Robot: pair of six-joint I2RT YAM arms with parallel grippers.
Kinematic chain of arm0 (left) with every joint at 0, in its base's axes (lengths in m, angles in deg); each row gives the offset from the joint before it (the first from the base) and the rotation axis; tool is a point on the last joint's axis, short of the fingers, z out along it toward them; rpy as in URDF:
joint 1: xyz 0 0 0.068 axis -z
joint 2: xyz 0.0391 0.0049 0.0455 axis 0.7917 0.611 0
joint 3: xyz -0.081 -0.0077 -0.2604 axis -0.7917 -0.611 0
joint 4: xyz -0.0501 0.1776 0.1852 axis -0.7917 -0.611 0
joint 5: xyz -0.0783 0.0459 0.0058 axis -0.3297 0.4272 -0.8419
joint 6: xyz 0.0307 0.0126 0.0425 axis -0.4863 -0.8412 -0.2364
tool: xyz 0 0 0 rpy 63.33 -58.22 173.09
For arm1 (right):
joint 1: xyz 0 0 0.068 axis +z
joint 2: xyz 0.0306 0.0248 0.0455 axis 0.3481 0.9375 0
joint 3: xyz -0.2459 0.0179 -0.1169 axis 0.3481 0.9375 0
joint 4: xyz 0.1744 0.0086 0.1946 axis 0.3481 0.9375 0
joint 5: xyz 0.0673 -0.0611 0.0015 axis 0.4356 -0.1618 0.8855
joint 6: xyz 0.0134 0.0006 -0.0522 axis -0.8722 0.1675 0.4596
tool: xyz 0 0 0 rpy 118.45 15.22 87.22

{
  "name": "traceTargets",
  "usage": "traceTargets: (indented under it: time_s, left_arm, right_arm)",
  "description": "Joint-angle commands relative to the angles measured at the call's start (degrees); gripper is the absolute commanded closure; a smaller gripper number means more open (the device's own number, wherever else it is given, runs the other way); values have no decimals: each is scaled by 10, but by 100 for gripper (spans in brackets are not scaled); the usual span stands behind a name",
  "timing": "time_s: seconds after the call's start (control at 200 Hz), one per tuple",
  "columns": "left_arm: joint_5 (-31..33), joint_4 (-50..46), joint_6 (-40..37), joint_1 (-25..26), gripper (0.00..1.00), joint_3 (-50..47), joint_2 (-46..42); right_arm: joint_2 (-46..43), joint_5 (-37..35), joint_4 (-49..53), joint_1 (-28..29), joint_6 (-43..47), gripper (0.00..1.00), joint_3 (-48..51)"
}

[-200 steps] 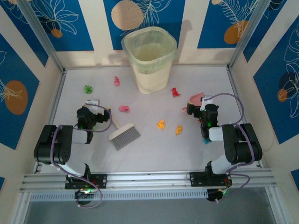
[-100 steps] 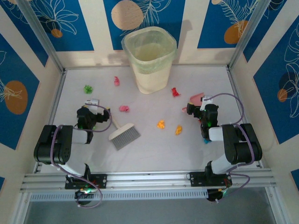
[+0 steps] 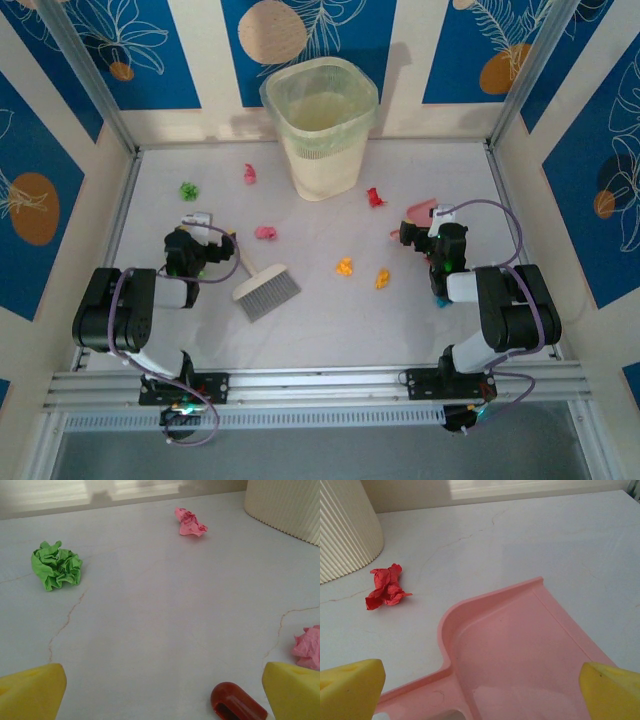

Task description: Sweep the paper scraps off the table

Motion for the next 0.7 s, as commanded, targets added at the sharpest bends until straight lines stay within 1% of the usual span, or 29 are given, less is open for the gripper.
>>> traceTargets:
  time_s: [0.0, 0.1, 0.145, 0.18, 0.245, 0.29, 0.345, 0.395, 0.43, 0.475, 0.52, 0.625, 0.695]
  left_arm:
    - [3, 7, 9, 1, 0, 6, -1]
    - [6, 40, 11, 1, 0, -14, -9]
    - [19, 54, 10, 3, 0, -28, -27]
    - [33, 50, 12, 6, 0, -34, -45]
    - [44, 14, 8, 13, 0, -35, -82]
    - [58, -22, -7, 27, 0, -29, -112]
    - [65, -70, -30, 49, 0, -18, -151]
    - [81, -74, -41, 71, 0, -14, -181]
    - [82, -61, -27, 82, 0, -17, -198]
    - [65, -38, 7, 87, 0, -18, -213]
    - [27, -11, 41, 88, 0, -15, -218]
    - [-79, 58, 141, 89, 0, 5, -197]
    - [-129, 62, 212, 87, 0, 32, -179]
  right_arm:
    - [1, -5, -8, -2, -6, 1, -6]
    - [-2, -12, -12, 2, -4, 1, -5]
    - [-16, -18, 15, 8, 0, 1, -10]
    - [-18, -3, 5, 9, 9, 1, -7]
    - [-34, -24, 11, 16, 9, 1, -4]
    - [-61, -49, 56, 24, 9, 1, -14]
    - [-99, -50, 118, 26, 10, 1, -33]
    - [-129, -41, 149, 28, 11, 1, -41]
    - [-149, -39, 169, 28, 5, 1, -45]
    - [-174, -38, 194, 28, -8, 1, -52]
    - [-194, -31, 223, 28, -16, 1, -60]
    - [-228, -55, 263, 39, -56, 1, -75]
    - [-253, -66, 296, 38, -106, 1, -84]
